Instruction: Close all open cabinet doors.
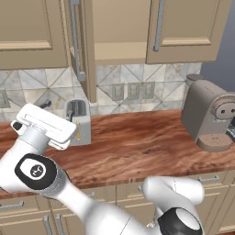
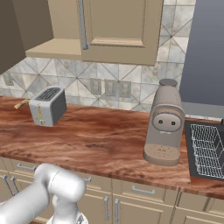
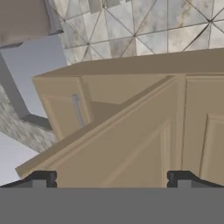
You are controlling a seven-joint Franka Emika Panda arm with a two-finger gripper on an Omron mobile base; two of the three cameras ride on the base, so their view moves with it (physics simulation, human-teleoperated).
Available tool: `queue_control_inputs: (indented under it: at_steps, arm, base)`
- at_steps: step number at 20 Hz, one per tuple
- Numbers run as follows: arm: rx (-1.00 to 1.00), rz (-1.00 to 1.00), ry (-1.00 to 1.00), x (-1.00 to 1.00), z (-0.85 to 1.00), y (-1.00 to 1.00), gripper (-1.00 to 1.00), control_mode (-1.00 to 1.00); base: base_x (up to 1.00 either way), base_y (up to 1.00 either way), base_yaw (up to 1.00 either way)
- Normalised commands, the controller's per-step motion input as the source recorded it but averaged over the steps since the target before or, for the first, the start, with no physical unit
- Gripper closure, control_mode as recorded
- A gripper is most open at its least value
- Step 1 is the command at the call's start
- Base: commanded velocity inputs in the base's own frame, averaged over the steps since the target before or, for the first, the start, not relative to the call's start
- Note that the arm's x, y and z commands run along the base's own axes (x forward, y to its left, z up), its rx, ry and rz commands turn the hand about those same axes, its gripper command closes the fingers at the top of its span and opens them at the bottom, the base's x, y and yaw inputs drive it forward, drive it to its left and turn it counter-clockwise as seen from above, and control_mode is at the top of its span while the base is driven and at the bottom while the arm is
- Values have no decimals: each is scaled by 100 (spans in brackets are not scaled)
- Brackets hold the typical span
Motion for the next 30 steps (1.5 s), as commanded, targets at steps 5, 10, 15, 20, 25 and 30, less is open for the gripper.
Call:
queue_control_inputs:
  at_steps: [5,10,15,20,25,30]
  arm:
    - [-1,0,2,47,9,0,-100,-100]
    - [-7,0,2,62,28,0,-100,-100]
    - [-5,-2,4,24,29,0,-100,-100]
    - [1,-6,8,-5,18,-5,-100,-100]
    - [9,-2,6,-20,15,-41,-100,-100]
    - [8,0,4,-2,14,-63,-100,-100]
  base:
    - [0,0,0]
    - [0,0,0]
    - [0,0,0]
    - [0,0,0]
    - [0,0,0]
    - [0,0,0]
